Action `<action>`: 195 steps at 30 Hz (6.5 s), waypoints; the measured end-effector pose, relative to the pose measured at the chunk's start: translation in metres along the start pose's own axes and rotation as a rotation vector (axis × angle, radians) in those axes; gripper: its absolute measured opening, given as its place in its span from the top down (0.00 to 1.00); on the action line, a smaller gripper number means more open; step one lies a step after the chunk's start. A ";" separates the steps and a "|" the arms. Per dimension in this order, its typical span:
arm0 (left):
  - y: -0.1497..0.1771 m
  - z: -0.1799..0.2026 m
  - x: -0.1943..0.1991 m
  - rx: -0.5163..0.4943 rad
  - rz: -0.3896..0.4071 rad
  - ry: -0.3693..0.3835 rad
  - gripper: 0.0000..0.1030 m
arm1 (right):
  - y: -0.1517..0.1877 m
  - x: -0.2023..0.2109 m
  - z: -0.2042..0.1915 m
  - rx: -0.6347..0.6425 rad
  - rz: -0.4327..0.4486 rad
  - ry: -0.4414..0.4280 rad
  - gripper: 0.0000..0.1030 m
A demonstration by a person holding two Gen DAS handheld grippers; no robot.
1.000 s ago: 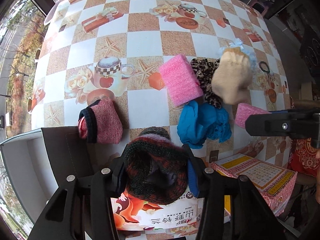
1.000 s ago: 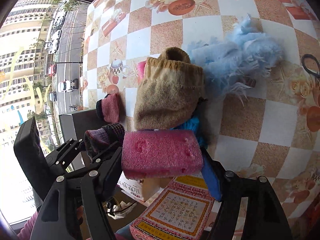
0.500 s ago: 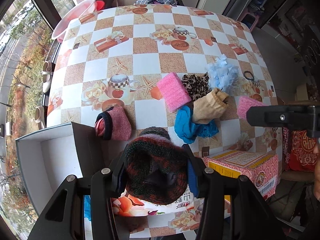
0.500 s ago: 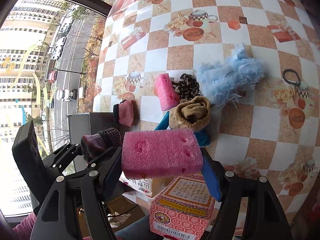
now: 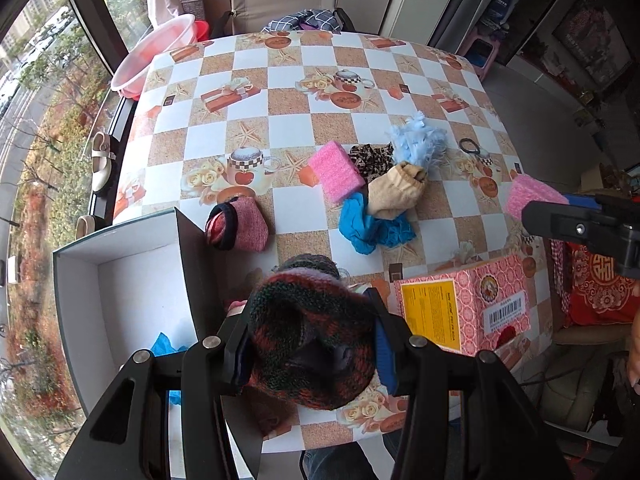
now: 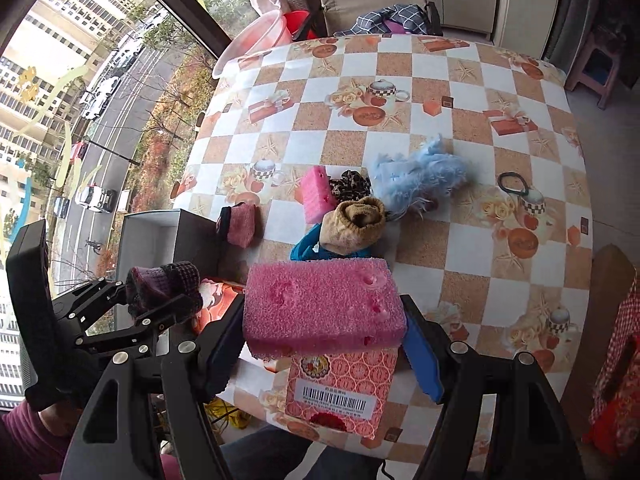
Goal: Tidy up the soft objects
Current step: 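Carry the knit hat and pink sponge over the white box, then release the knit hat and pink sponge into the white box, then move both open tools back to the remaining pile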
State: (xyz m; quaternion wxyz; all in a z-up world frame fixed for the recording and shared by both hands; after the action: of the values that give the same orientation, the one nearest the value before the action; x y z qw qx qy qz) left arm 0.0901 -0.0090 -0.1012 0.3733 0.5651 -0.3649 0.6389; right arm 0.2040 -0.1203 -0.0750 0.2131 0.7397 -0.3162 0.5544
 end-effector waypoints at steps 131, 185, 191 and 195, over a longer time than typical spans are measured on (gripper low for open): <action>0.103 -0.227 -0.019 0.440 0.035 -0.040 0.47 | -0.024 -0.129 -0.298 0.537 -0.173 0.098 0.28; -0.085 -0.023 -0.050 0.135 -0.111 0.102 0.12 | -0.037 -0.025 0.037 -0.104 -0.128 0.093 0.00; -0.128 -0.002 -0.093 0.127 -0.156 0.073 0.12 | -0.039 -0.049 0.077 -0.145 -0.177 0.080 0.01; -0.145 0.007 -0.127 0.114 -0.190 0.027 0.12 | -0.047 -0.066 0.097 -0.163 -0.203 0.066 0.01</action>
State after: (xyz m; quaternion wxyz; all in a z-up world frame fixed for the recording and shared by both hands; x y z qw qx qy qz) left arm 0.2327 0.0424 -0.2204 0.4043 0.6088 -0.2674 0.6280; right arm 0.2914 -0.1363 -0.1648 0.3379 0.7295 -0.2764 0.5265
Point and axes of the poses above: each gripper's, at about its wrist camera, not at the fingertips, and x roughly against the way its jaws point, z to its right, y to its underside, the point moved 8 cm from there along -x, roughly the way its jaws point, and after that the axes turned 11 degrees about -z, right-handed, at the moved point
